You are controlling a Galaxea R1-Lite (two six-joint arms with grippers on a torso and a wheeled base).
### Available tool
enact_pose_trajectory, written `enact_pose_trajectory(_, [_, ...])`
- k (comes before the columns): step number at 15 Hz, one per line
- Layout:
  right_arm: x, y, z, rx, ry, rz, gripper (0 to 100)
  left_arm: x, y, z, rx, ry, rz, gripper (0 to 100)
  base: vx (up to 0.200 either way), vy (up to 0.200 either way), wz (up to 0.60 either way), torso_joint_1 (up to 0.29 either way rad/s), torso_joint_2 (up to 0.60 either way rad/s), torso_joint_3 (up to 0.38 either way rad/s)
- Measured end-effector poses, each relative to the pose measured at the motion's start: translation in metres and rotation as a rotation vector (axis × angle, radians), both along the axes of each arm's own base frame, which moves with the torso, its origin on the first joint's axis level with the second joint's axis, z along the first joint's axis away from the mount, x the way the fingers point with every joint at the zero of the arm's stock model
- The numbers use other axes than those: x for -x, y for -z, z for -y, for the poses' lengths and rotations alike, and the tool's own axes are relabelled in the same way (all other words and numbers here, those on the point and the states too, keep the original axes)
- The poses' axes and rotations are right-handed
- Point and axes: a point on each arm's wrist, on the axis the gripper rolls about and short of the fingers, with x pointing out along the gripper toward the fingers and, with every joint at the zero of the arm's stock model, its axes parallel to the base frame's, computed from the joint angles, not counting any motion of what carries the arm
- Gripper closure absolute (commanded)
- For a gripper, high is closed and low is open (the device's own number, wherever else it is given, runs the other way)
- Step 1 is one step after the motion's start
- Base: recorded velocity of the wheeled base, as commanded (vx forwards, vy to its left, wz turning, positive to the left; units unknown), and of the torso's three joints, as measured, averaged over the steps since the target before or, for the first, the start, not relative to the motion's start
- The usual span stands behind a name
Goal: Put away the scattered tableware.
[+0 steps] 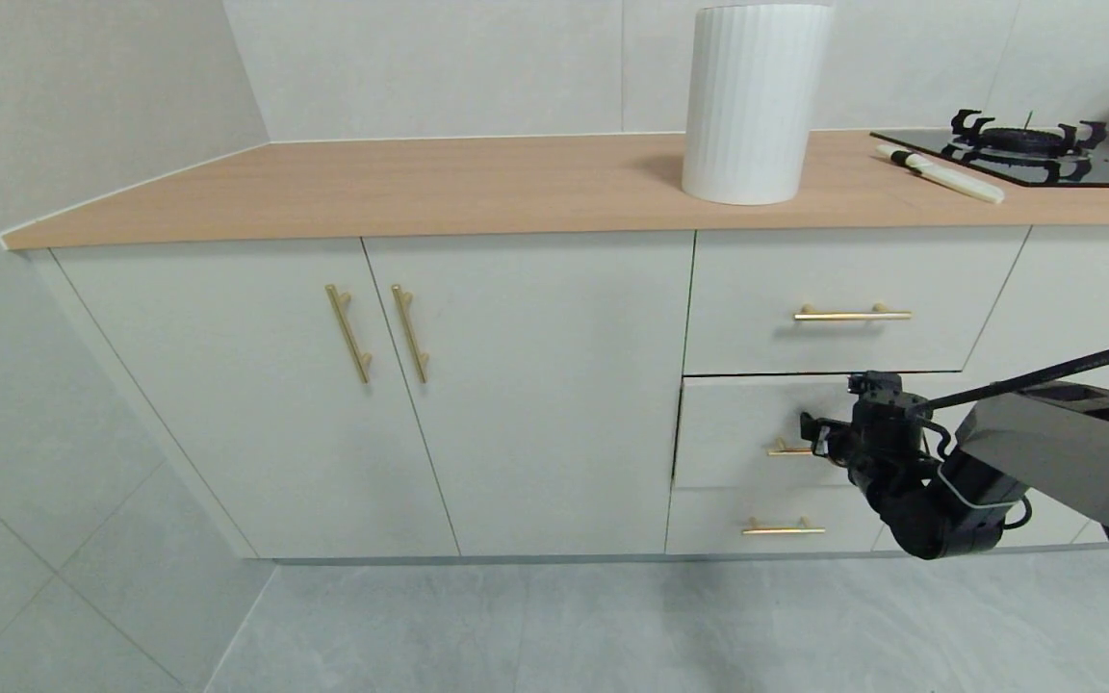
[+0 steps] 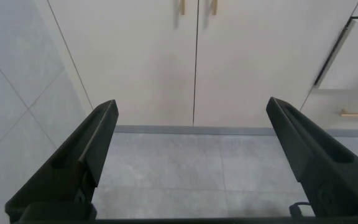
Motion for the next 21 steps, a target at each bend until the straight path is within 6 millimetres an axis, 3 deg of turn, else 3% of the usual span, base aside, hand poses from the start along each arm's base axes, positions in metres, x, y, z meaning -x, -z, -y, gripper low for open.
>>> enact_pose_trajectory(8, [-0.021, 0.003, 0.000, -0.029, 0.041, 0.070, 0, 0.000, 0.000, 0.000, 0.000, 0.000, 0.000, 0, 0.000, 0.000, 0.00, 0.000, 0.00, 0.000])
enact_pose_trajectory(14, [-0.016, 0.001, 0.002, -0.036, 0.048, 0.079, 0, 0.000, 0.000, 0.000, 0.000, 0.001, 0.000, 0, 0.000, 0.000, 0.00, 0.000, 0.00, 0.000])
enact_pose_trajectory(17, [0.017, -0.018, 0.001, -0.031, 0.028, 0.017, 0, 0.000, 0.000, 0.000, 0.000, 0.000, 0.000, 0, 0.000, 0.000, 0.00, 0.000, 0.00, 0.000])
enact_pose_trajectory(21, [0.087, -0.090, 0.005, -0.035, -0.002, 0.053, 0, 0.000, 0.000, 0.000, 0.000, 0.000, 0.000, 0, 0.000, 0.000, 0.00, 0.000, 0.00, 0.000])
